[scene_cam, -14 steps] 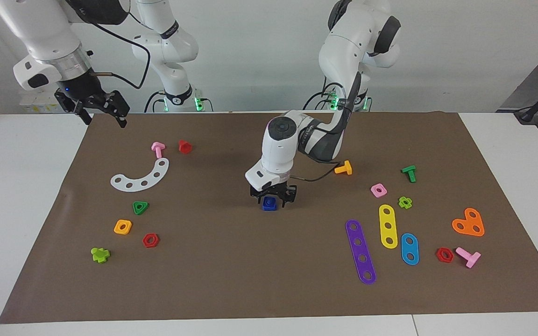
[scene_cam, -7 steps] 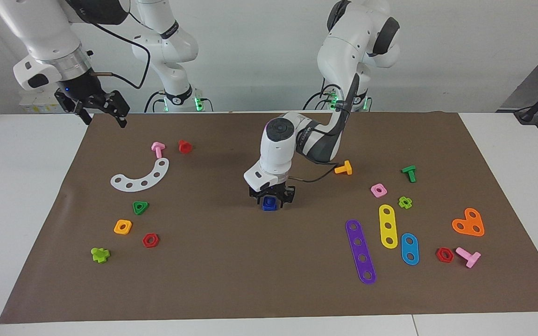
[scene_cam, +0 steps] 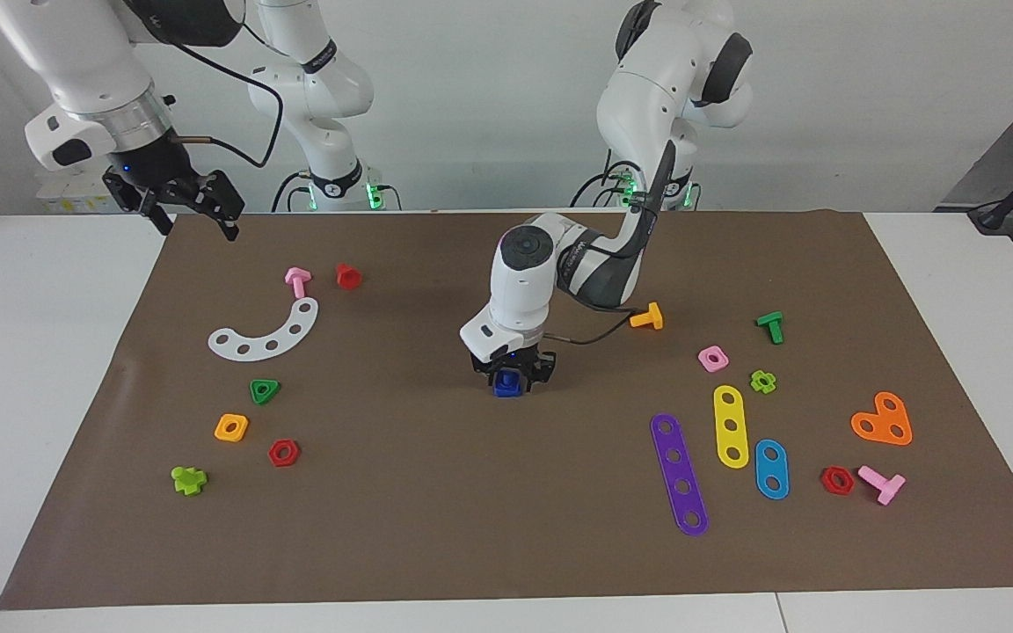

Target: Unscrew and place screws in storage area

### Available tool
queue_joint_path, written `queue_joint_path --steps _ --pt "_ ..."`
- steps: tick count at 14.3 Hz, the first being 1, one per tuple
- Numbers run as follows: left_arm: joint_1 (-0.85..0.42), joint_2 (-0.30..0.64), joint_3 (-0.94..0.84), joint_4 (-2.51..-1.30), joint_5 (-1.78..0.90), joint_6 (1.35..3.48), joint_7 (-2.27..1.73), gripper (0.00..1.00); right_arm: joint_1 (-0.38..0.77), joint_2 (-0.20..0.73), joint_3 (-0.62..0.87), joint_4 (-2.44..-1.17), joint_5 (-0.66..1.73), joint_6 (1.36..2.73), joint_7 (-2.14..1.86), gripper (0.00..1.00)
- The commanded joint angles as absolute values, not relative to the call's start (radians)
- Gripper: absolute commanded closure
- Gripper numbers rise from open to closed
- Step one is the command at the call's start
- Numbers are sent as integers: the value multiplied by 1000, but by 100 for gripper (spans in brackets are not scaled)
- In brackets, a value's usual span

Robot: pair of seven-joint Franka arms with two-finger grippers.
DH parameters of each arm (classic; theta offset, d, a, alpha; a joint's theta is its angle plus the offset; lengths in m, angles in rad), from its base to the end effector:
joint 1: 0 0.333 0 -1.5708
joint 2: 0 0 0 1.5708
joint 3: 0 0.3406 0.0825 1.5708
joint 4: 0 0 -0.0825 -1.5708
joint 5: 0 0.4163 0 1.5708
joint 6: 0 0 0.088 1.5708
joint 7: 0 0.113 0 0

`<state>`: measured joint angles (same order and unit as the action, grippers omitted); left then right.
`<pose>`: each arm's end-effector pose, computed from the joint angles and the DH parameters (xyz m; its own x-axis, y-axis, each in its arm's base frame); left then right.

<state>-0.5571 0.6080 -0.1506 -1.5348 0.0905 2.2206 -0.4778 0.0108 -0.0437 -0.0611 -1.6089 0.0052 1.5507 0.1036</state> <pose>0.5863 -0.4736 0.3076 0.9665 -0.2464 0.0715 -0.2501 -0.9671 0.0476 0.5690 -0.0289 0.6474 0.9881 -0.1531 -0.0153 -0.1532 -0.9882 -0.0063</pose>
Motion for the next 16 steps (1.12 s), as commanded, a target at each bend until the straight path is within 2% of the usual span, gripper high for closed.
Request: queue_joint_path --steps 1,11,16 --pt "-574 604 -135 -1540 118 2223 -489 36 14 -69 -61 -1635 3 1548 110 0" --pt "-574 604 -135 -1537 109 2220 -486 62 12 -69 -61 -1635 3 1548 110 0" --pt "-574 609 -137 -1506 97 2160 -486 65 12 -69 -61 -1635 3 1548 110 0"
